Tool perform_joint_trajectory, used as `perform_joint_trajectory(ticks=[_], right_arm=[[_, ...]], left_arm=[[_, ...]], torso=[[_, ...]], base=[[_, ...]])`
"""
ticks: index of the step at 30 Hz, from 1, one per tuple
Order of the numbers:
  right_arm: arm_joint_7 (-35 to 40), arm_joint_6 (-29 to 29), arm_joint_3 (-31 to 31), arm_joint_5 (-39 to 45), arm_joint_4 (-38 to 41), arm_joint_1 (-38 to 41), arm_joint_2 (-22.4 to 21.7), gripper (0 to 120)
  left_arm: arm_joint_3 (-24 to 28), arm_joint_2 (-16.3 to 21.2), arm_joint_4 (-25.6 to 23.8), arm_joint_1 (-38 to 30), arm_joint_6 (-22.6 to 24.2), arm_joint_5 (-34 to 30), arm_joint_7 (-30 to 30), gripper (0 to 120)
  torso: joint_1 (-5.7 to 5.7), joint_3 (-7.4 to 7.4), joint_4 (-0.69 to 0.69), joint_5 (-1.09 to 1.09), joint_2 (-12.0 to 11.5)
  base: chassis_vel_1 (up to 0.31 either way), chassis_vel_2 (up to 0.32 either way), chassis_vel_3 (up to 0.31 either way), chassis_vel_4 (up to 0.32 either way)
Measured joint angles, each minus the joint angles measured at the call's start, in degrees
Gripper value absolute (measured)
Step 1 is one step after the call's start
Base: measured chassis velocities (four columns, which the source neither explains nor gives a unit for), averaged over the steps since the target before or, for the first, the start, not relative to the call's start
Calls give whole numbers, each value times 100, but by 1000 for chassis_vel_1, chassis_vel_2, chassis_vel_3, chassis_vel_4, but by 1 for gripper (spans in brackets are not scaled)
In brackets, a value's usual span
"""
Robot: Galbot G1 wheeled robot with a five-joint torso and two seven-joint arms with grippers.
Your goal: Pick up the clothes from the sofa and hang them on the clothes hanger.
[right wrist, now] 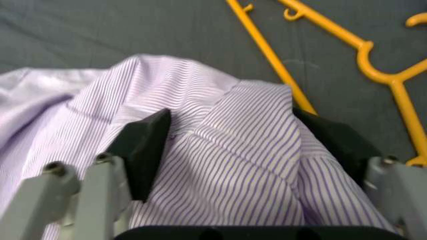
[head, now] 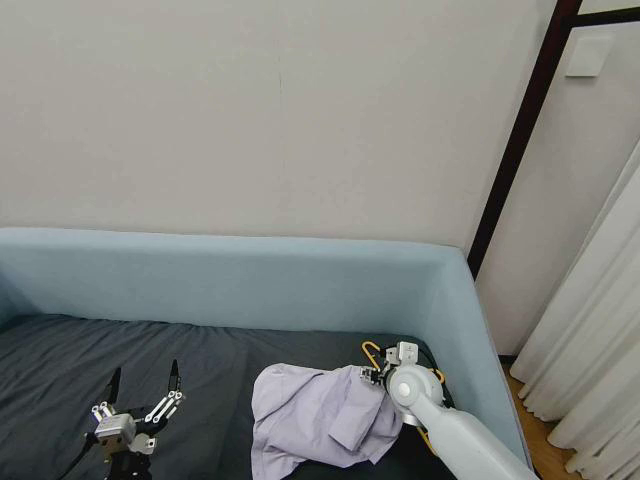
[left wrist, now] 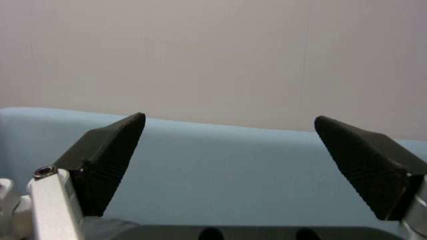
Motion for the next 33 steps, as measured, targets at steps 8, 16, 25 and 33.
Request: perform_joint_trajectory(ticks=[8, 16, 25, 33], right_arm=[[-459, 79, -21, -312, 278, -266, -222, 41], [-1240, 665, -13, -945, 430, -516, -414, 12], [-2950, 2187, 69, -1997, 341, -520, -649, 0], [-4684, 4129, -34, -2032, 182, 297, -823, 0]], left_arm=[[75, 21, 85, -90, -2, -2, -9, 100], [132, 49, 136, -129, -14, -3, -12, 100], [162, 86, 184, -131, -52, -3, -12, 100], [162, 123, 154, -119, -70, -7, -18, 100]], torso=[[0, 0, 0, 0, 0], [0, 0, 0, 1, 0], [0, 0, 0, 1, 0], [0, 0, 1, 0, 0]], base=[[0, 0, 0, 0], [0, 0, 0, 0], [0, 0, 0, 0], [0, 0, 0, 0]])
